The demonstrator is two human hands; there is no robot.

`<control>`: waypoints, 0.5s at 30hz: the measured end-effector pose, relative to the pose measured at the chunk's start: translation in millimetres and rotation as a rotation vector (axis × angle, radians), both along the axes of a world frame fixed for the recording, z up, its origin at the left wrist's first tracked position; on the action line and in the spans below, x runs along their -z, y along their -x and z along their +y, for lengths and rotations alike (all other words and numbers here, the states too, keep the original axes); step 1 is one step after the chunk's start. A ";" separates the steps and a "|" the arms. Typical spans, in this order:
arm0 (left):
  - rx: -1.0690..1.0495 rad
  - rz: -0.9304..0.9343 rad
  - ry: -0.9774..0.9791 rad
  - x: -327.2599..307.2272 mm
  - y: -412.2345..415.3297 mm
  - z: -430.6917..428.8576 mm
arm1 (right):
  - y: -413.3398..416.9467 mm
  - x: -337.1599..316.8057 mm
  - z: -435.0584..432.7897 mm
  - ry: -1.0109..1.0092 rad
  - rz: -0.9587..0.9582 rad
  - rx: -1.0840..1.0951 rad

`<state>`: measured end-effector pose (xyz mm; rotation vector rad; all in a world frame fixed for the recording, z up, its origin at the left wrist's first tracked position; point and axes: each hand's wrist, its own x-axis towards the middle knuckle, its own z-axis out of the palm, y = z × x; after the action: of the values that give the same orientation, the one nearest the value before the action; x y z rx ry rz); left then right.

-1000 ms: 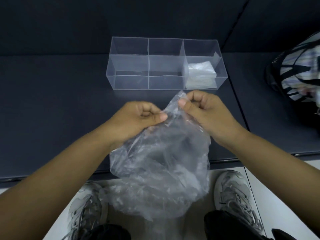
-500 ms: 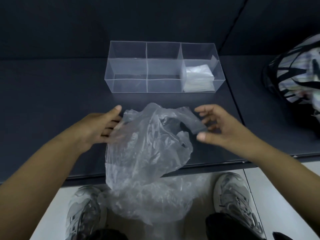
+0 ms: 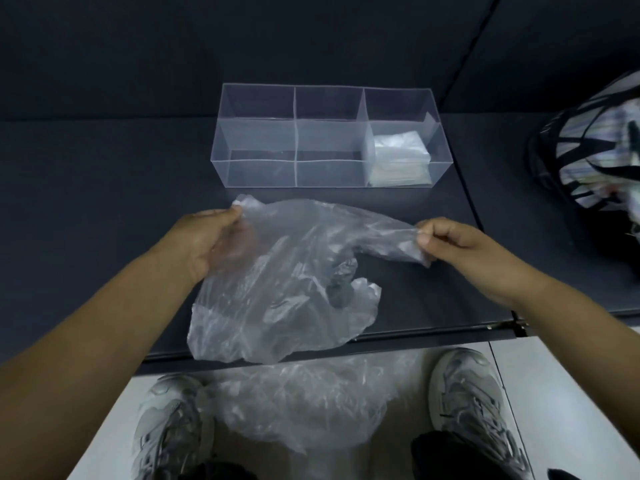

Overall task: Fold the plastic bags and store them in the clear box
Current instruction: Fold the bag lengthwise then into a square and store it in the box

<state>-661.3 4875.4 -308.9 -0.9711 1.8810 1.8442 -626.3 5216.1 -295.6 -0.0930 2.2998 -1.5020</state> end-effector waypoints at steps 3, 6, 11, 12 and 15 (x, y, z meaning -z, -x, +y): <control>-0.095 0.064 -0.037 0.3 1.5 -9.5 | 6.7 -3.1 11.8 0.203 -0.108 0.110; -0.153 0.128 -0.068 2.0 3.2 -13.8 | 20.2 0.5 15.2 0.220 -0.078 0.281; -0.181 0.152 -0.055 0.4 3.1 -18.8 | 48.7 10.1 25.4 0.096 0.083 0.612; -0.149 0.146 -0.045 0.5 1.3 -18.5 | 52.0 11.8 27.7 0.084 0.100 0.690; 0.005 0.255 0.162 3.7 -12.4 -13.2 | 45.9 9.5 34.5 -0.072 0.175 0.761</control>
<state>-648.9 4862.2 -312.6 -0.8098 2.2088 1.9132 -672.3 5250.6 -305.1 0.7819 2.6835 -1.7848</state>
